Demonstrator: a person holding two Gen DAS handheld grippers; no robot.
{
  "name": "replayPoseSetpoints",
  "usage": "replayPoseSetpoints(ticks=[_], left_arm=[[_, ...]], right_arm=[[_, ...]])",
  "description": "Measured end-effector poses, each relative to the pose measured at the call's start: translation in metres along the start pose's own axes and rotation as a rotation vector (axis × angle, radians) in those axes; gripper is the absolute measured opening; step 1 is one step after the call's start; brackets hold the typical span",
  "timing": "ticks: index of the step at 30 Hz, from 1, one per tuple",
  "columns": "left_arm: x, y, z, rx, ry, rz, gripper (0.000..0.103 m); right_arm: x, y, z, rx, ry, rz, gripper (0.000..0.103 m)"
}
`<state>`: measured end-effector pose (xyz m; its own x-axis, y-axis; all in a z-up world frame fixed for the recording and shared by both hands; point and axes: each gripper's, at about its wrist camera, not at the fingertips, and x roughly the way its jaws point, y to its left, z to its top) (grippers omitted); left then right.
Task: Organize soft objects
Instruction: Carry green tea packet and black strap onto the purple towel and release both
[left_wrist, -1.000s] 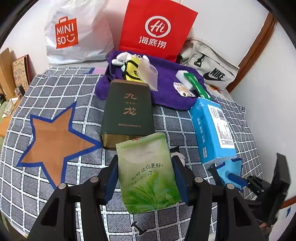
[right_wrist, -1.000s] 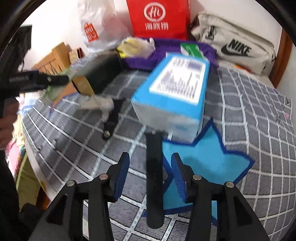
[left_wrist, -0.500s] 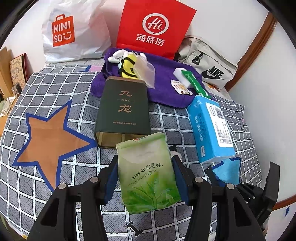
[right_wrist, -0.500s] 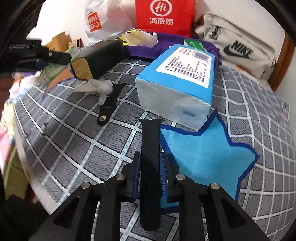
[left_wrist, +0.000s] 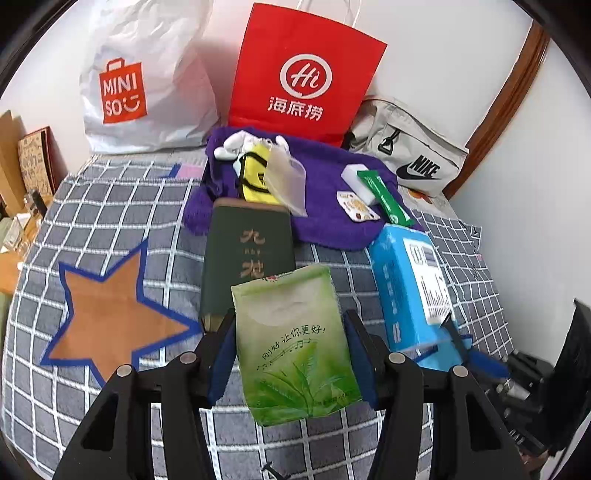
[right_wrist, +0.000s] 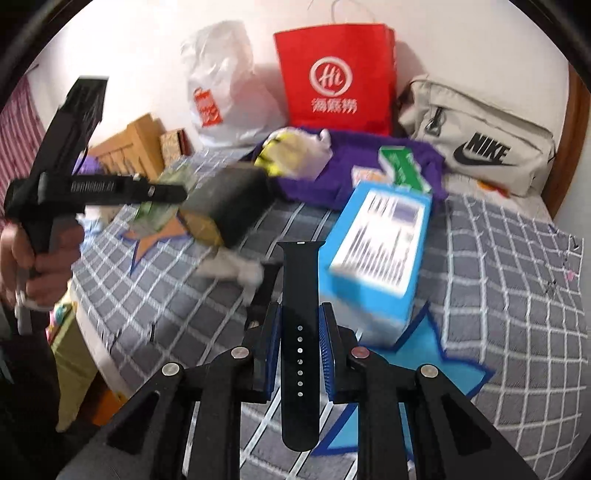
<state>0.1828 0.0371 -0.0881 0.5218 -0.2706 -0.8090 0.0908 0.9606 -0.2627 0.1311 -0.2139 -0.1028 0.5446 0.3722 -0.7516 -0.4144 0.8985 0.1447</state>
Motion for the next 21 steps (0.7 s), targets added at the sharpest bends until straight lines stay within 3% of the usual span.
replayPoseSetpoints(ticks=[9, 21], left_arm=[[0.01, -0.001, 0.037, 0.004, -0.011, 0.012, 0.053], [0.027, 0.0, 0.098, 0.036, -0.033, 0.082, 0.053]], right_arm=[[0.008, -0.011, 0.063, -0.016, -0.072, -0.035, 0.02], [0.042, -0.03, 0.14, -0.032, -0.085, -0.028, 0.02]])
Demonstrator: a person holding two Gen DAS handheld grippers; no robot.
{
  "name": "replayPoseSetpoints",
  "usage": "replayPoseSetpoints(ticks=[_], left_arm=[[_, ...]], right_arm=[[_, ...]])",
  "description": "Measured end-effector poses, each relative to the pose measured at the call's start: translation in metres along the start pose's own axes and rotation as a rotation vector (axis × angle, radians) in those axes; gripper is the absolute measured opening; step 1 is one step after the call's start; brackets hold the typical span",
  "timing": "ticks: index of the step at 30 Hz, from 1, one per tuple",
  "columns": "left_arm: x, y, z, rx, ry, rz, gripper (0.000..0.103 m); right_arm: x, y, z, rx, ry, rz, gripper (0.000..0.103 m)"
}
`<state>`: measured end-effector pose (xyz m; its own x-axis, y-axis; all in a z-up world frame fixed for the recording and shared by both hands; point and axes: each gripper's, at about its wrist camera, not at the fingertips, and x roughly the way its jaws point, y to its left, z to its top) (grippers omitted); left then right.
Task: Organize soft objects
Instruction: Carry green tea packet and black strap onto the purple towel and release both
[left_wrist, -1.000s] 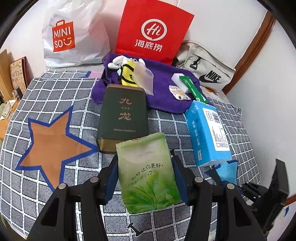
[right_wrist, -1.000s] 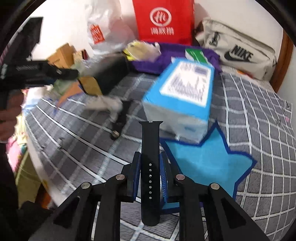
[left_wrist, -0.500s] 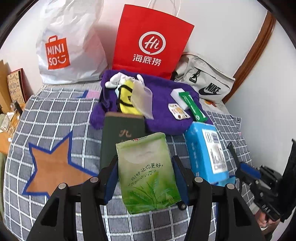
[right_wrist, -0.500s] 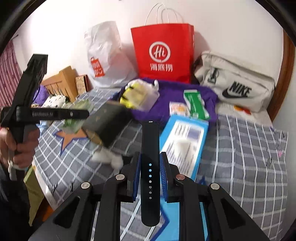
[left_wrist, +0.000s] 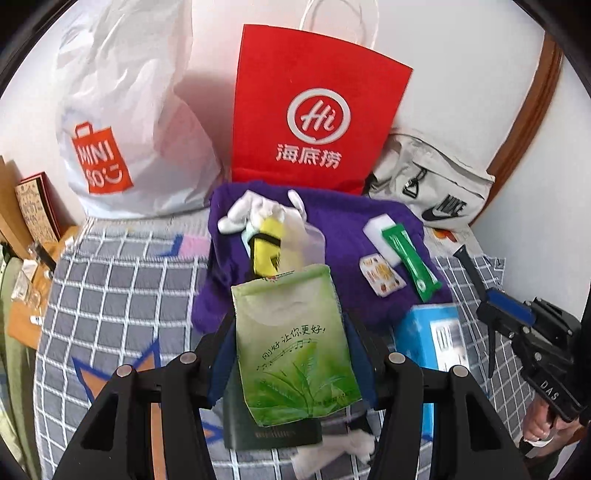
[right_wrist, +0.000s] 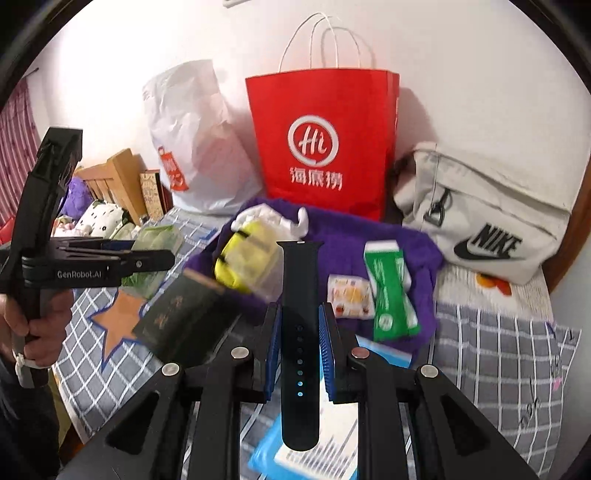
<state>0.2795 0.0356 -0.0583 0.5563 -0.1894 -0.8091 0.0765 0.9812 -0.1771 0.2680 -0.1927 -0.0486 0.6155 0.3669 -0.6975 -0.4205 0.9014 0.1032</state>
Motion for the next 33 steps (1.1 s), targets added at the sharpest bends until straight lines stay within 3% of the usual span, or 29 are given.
replayPoseSetpoints(ticks=[10, 15, 33], left_arm=[[0.025, 0.005, 0.05, -0.008, -0.012, 0.004, 0.053], [0.049, 0.01, 0.07, -0.041, 0.002, -0.031, 0.053], [0.129, 0.014, 0.071, -0.022, 0.088, -0.066, 0.054]], right_arm=[[0.036, -0.019, 0.045, 0.03, -0.011, 0.003, 0.02], [0.057, -0.029, 0.06, 0.039, -0.018, 0.003, 0.02], [0.145, -0.052, 0.04, 0.059, 0.154, 0.049, 0.02]])
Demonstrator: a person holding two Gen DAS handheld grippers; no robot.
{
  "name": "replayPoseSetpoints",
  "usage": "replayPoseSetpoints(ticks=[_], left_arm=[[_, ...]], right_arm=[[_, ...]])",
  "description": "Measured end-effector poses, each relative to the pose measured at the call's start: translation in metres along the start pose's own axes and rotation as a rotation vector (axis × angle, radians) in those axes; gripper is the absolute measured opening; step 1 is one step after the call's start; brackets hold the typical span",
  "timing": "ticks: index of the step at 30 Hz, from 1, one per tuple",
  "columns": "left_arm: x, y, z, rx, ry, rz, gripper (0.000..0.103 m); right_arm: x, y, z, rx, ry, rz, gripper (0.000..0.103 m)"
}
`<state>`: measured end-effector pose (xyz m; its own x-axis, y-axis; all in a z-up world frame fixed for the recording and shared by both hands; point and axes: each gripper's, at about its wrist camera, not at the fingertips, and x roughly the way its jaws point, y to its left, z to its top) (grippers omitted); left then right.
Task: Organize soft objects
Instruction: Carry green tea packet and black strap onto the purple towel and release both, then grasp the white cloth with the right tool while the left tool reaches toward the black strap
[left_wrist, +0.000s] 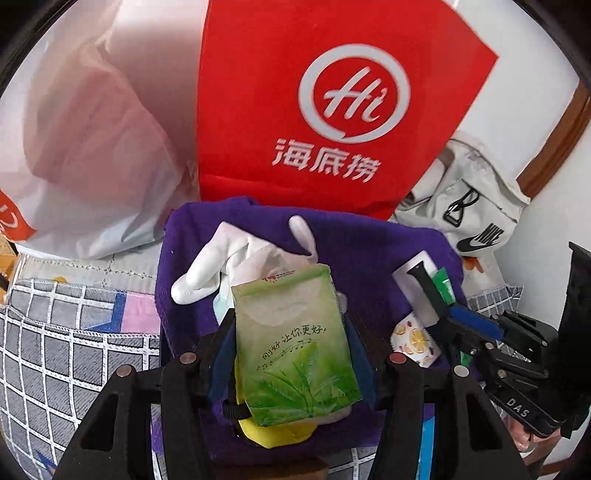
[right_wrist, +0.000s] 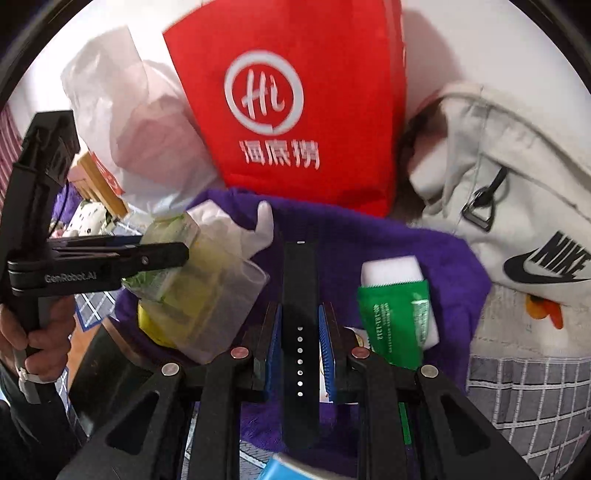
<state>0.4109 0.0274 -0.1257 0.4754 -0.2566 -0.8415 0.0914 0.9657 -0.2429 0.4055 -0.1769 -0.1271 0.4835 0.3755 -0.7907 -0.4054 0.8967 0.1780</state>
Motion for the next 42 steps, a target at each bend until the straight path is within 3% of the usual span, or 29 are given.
replayPoseSetpoints(ticks=[6, 18, 23, 24, 28, 31, 39, 42], left_arm=[[0.012, 0.002, 0.001, 0.015, 0.016, 0.025, 0.055], [0.022, 0.007, 0.003, 0.016, 0.039, 0.04, 0.055], [0.025, 0.009, 0.003, 0.013, 0.06, 0.03, 0.061], [0.026, 0.009, 0.003, 0.011, 0.062, 0.027, 0.062], [0.023, 0.011, 0.003, -0.027, 0.071, -0.005, 0.073], [0.018, 0.01, 0.002, -0.03, 0.072, -0.001, 0.075], [-0.023, -0.007, -0.001, 0.022, -0.012, 0.064, 0.075], [-0.044, -0.011, -0.007, 0.034, -0.041, 0.055, 0.075]], right_arm=[[0.026, -0.006, -0.006, 0.007, 0.081, -0.012, 0.02], [0.044, -0.01, -0.01, 0.03, 0.143, 0.009, 0.021], [0.048, -0.011, -0.009, 0.04, 0.143, 0.014, 0.021], [0.048, -0.01, -0.009, 0.042, 0.141, 0.012, 0.022], [0.04, -0.011, -0.007, 0.039, 0.111, -0.005, 0.052], [0.028, -0.006, -0.005, 0.034, 0.061, -0.033, 0.064], [-0.009, 0.019, -0.006, 0.042, -0.02, -0.015, 0.064], [-0.028, 0.032, -0.016, 0.018, -0.037, -0.016, 0.064]])
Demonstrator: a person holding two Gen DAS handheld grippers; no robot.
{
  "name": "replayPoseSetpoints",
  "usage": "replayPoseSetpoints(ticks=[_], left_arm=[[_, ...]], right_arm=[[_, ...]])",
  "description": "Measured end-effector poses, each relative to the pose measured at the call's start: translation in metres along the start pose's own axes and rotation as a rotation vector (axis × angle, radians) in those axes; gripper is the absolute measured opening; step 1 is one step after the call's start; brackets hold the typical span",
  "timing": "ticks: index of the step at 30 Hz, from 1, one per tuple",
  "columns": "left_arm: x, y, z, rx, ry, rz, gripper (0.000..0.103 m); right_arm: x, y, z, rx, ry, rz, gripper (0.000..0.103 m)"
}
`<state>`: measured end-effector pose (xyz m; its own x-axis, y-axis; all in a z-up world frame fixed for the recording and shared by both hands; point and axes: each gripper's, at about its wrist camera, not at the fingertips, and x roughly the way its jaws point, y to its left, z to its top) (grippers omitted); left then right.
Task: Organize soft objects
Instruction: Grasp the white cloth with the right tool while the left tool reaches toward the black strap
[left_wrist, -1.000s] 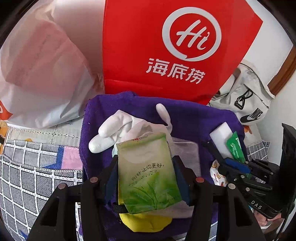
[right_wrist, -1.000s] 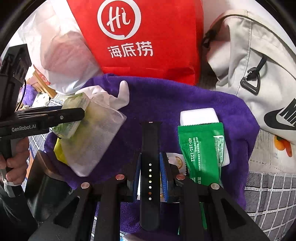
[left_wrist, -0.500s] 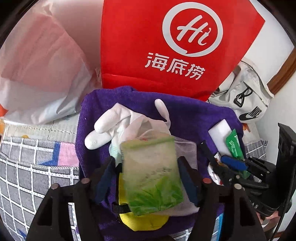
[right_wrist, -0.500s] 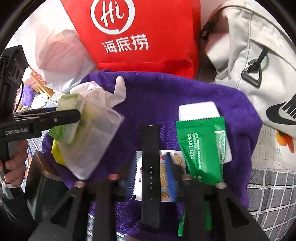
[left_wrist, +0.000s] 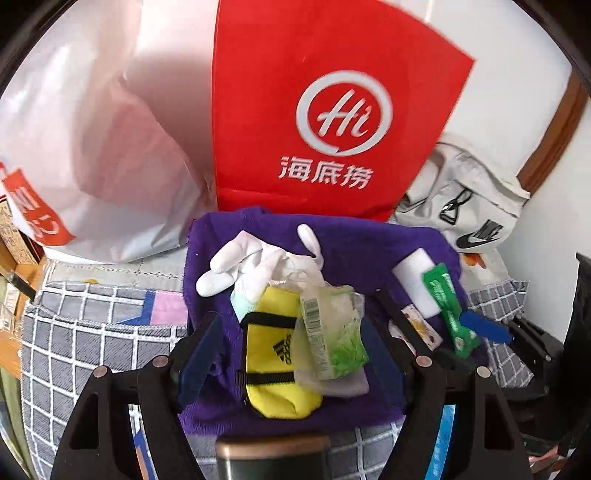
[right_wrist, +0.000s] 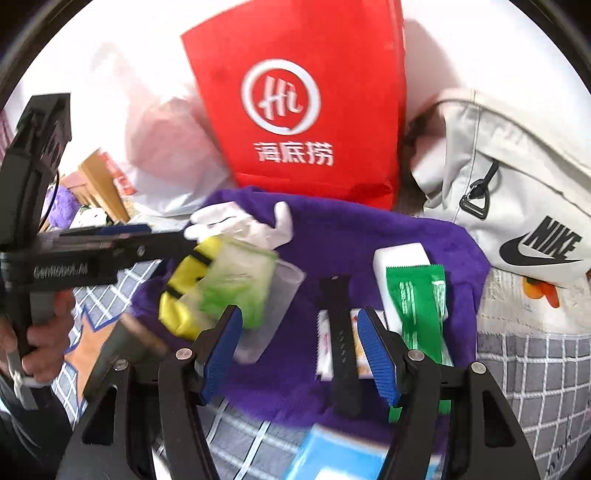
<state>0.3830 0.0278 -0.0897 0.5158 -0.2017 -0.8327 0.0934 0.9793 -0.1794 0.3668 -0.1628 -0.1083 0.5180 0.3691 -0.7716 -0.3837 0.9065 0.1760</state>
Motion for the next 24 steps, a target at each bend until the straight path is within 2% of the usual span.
replayPoseSetpoints(ticks=[5, 11, 17, 24], left_arm=[[-0.029, 0.004, -0.016, -0.001, -0.02, -0.023, 0.075], [-0.06, 0.017, -0.05, -0.023, -0.045, -0.034, 0.075], [-0.073, 0.029, -0.087, -0.05, -0.048, -0.032, 0.074], [-0.086, 0.043, -0.129, -0.067, -0.059, -0.023, 0.074]], right_arm=[[-0.025, 0.02, -0.025, -0.004, 0.002, 0.032, 0.064], [-0.041, 0.058, -0.075, -0.031, 0.042, 0.087, 0.064], [-0.044, 0.095, -0.121, -0.1, 0.095, 0.108, 0.053], [-0.029, 0.115, -0.155, -0.128, 0.157, 0.064, 0.051]])
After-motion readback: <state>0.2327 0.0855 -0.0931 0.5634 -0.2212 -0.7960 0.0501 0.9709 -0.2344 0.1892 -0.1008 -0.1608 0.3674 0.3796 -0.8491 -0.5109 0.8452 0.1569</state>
